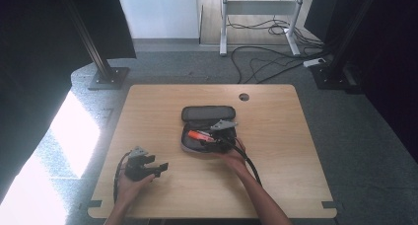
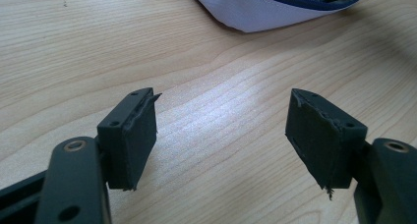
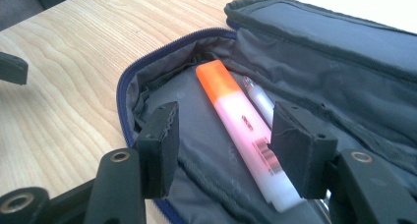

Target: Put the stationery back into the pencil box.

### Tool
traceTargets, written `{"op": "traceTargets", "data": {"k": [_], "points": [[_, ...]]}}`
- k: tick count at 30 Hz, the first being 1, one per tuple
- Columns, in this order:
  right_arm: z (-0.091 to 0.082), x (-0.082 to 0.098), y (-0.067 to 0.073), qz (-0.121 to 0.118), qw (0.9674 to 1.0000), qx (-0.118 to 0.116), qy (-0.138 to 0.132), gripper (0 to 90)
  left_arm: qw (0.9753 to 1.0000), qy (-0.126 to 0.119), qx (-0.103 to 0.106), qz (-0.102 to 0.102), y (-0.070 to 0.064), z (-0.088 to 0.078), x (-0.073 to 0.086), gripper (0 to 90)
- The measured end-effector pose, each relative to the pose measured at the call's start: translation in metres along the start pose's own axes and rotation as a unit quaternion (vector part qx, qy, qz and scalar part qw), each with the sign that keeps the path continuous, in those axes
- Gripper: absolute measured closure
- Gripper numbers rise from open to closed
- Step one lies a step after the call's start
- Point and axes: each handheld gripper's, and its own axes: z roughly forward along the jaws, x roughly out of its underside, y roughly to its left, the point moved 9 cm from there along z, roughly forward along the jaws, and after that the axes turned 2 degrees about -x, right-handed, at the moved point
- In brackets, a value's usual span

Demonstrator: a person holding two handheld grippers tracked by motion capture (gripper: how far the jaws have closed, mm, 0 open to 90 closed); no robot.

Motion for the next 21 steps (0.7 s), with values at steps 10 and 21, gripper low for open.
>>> {"op": "traceTargets", "data": {"k": [10,21], "points": [[-0.026,0.009,-0.003,0.003,0.9998,0.005,-0.018,43.6,1.0,-0.001,-0.001,-0.001,0.0,0.0,0.0,28.4],[-0.064,0.03,-0.005,0.003,0.9991,0.013,-0.041,42.3,1.0,-0.001,0.0,0.0,-0.001,0.0,0.0,28.4]]}}
